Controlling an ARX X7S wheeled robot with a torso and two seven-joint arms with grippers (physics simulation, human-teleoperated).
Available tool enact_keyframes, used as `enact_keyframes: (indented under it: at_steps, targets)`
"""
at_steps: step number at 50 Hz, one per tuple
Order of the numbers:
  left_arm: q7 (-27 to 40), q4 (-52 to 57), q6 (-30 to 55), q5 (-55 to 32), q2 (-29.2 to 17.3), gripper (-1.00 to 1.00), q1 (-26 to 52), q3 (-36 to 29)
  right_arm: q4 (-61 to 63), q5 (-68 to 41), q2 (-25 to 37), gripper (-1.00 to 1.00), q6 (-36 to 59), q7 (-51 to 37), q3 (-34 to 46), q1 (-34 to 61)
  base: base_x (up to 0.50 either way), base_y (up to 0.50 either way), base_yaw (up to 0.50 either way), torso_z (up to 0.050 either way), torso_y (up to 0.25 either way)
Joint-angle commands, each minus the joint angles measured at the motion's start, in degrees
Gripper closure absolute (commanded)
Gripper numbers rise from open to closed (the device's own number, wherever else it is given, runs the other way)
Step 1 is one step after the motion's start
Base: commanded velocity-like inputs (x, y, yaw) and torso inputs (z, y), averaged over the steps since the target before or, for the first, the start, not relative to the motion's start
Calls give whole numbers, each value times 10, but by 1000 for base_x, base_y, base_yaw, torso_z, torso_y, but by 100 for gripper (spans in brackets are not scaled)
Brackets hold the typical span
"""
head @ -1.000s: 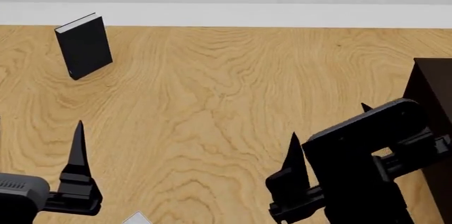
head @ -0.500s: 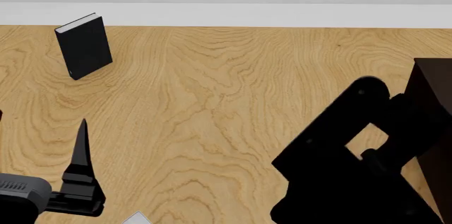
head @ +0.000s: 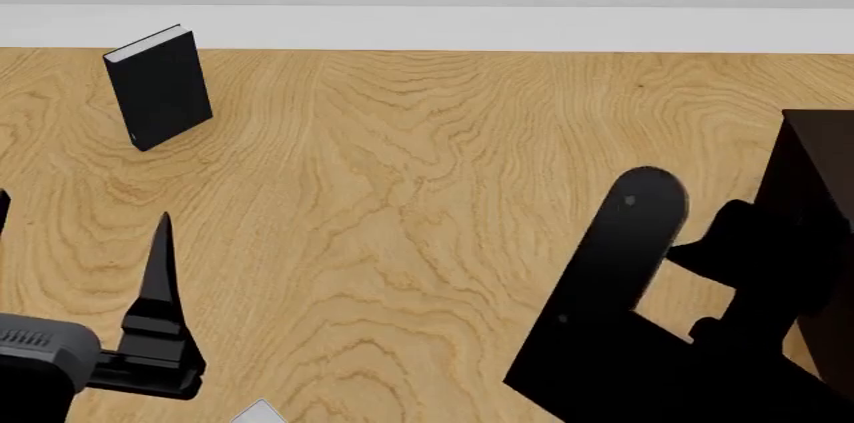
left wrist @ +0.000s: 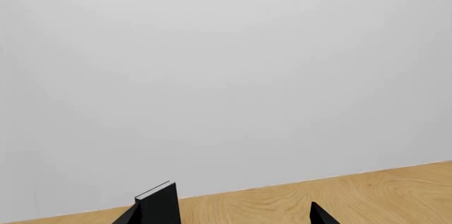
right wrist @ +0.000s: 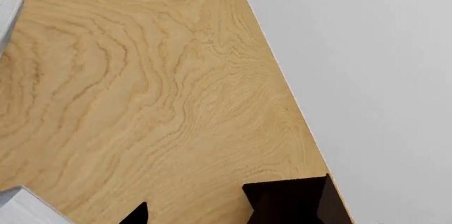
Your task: Pick up the book on the right and place it on the cabinet shelf.
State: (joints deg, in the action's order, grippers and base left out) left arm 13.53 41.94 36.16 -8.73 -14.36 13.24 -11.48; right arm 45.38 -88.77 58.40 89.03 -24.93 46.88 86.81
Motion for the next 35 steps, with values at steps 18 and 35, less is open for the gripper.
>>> enact_keyframes:
  at_steps: [18,35]
  targets:
    - [9,6,13,-4,-4,-100,13,-14,35,-59,42,-100,-12,50,145,114,0,0,0,0,0]
    - [13,7,13,-8,-8,-100,12,-18,61,2,26,-100,-28,113,175,105,0,0,0,0,0]
